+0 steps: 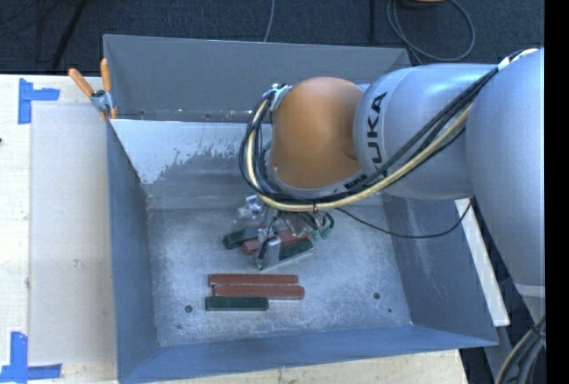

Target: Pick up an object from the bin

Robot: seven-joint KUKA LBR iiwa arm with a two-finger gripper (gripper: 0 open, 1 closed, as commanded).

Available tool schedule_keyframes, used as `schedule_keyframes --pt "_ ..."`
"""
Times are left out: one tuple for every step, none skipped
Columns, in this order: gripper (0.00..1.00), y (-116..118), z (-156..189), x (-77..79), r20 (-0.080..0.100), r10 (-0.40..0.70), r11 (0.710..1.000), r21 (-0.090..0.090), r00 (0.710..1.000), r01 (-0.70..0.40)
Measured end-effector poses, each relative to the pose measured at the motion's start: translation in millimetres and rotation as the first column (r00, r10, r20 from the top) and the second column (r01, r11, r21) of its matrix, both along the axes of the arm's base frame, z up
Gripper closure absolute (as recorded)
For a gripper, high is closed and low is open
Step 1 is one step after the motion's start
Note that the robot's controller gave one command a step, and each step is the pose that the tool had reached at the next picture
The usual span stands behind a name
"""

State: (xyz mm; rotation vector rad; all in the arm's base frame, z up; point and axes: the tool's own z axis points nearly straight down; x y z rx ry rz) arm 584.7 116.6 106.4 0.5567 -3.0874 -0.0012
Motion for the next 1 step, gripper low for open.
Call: schedule_keyframes --pt "1.00 0.3 20.4 -0.4 0.000 0.000 1.000 0.000 1.000 0.000"
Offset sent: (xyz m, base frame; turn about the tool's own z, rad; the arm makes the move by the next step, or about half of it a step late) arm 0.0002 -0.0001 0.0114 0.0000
